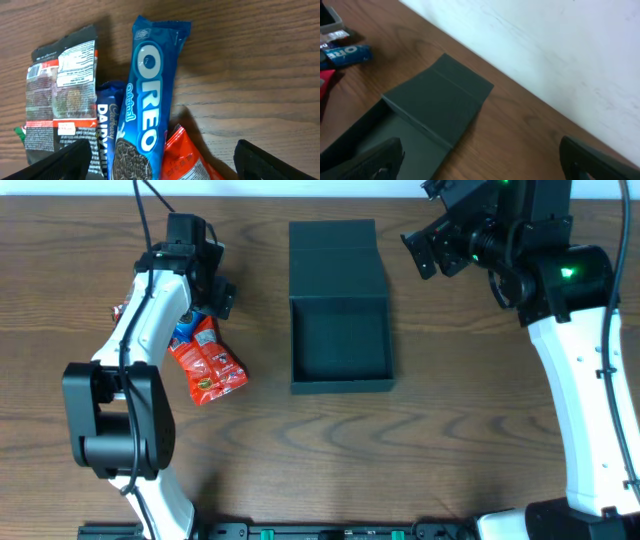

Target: Pack container

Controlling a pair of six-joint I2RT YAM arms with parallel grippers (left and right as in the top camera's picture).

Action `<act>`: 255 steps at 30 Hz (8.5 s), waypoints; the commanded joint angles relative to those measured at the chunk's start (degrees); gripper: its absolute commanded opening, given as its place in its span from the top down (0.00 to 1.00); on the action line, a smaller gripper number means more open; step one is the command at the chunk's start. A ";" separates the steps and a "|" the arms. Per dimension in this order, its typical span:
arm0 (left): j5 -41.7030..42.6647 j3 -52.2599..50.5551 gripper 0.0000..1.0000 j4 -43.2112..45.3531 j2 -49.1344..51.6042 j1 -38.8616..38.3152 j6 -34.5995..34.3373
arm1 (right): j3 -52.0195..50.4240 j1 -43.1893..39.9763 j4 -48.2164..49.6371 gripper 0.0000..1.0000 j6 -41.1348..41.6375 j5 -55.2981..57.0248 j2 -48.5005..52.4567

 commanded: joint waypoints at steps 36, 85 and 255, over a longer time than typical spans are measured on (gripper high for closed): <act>-3.15 1.57 0.39 2.10 9.64 1.66 1.14 | 0.00 -0.48 -2.21 0.01 5.07 -0.68 0.33; 4.81 28.37 0.67 -18.43 11.15 -26.43 -42.40 | 0.02 -17.70 -2.25 0.01 15.17 -3.30 0.33; 14.27 4.13 0.94 11.61 12.50 -29.90 -51.95 | -28.98 -18.64 -0.02 0.99 4.57 -35.98 19.08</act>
